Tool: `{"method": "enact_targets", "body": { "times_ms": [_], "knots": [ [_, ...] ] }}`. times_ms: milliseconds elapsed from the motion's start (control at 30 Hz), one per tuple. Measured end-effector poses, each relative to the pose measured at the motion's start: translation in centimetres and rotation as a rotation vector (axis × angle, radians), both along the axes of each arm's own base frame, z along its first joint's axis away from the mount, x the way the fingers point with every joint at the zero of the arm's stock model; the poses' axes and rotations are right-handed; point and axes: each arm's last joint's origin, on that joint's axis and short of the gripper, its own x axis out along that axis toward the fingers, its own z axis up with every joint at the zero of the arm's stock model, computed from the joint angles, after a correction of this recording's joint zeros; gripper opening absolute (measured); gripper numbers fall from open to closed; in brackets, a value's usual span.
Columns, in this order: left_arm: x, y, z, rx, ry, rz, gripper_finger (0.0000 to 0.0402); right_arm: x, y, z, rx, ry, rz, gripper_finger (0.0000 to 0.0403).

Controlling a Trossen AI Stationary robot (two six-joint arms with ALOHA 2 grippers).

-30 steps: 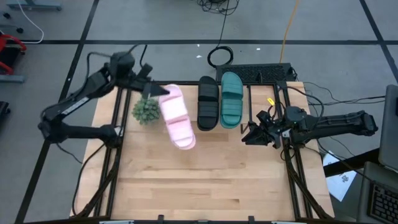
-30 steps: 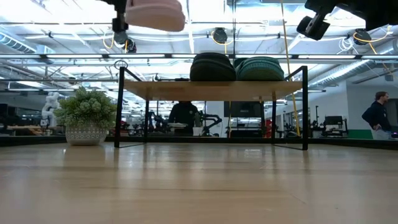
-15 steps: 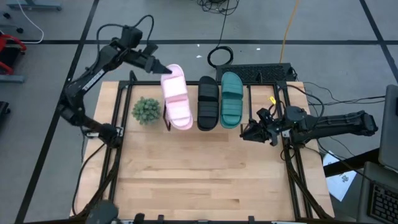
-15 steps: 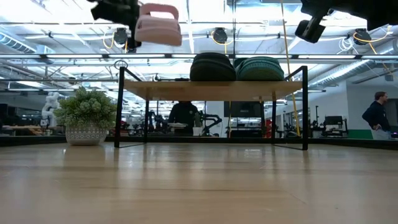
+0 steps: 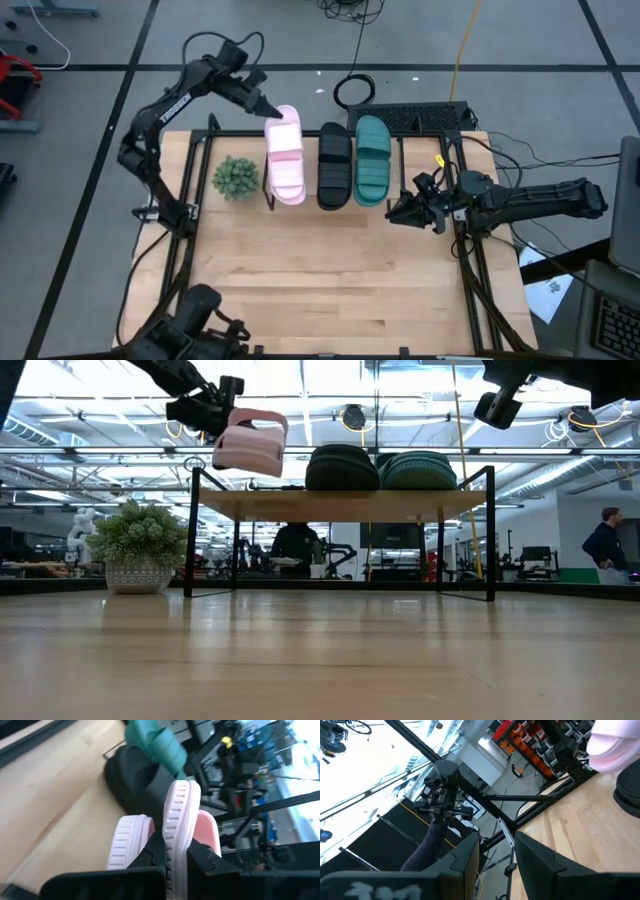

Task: Pick and place slides into the shelf
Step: Put the pink slippers on the shelf

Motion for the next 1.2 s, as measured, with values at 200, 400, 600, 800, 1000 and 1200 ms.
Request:
{"method": "enact_targets", "body": {
  "times_ms": [200, 400, 600, 800, 1000, 1200],
  "knots": [
    [0.2, 0.5, 1.1, 0.064, 0.026, -0.018, 0.0013, 0.0, -0.1, 0.0, 0.0, 0.003, -0.026, 0.0118],
    [0.8, 0.7, 2.4, 0.093, -0.004, -0.037, 0.0013, 0.0, -0.1, 0.0, 0.022, 0.01, -0.047, 0.0118],
    [1.8, 0.6, 1.3, 0.045, 0.03, -0.079, 0.0013, 0.0, -0.1, 0.0, 0.022, 0.01, -0.047, 0.0118],
    [3.1, 1.1, -0.6, 0.016, 0.051, -0.116, 0.0013, 0.0, -0.1, -0.1, 0.025, 0.013, -0.047, 0.0118],
    [3.8, 1.8, -2.0, -0.009, 0.049, -0.137, 0.0013, 0.0, -0.1, -0.1, 0.025, 0.018, -0.05, 0.0118],
    [4.2, 2.4, -3.2, -0.024, 0.061, -0.143, 0.0013, 0.1, -0.1, -0.1, 0.023, 0.018, -0.05, 0.0118]
  ]
}}
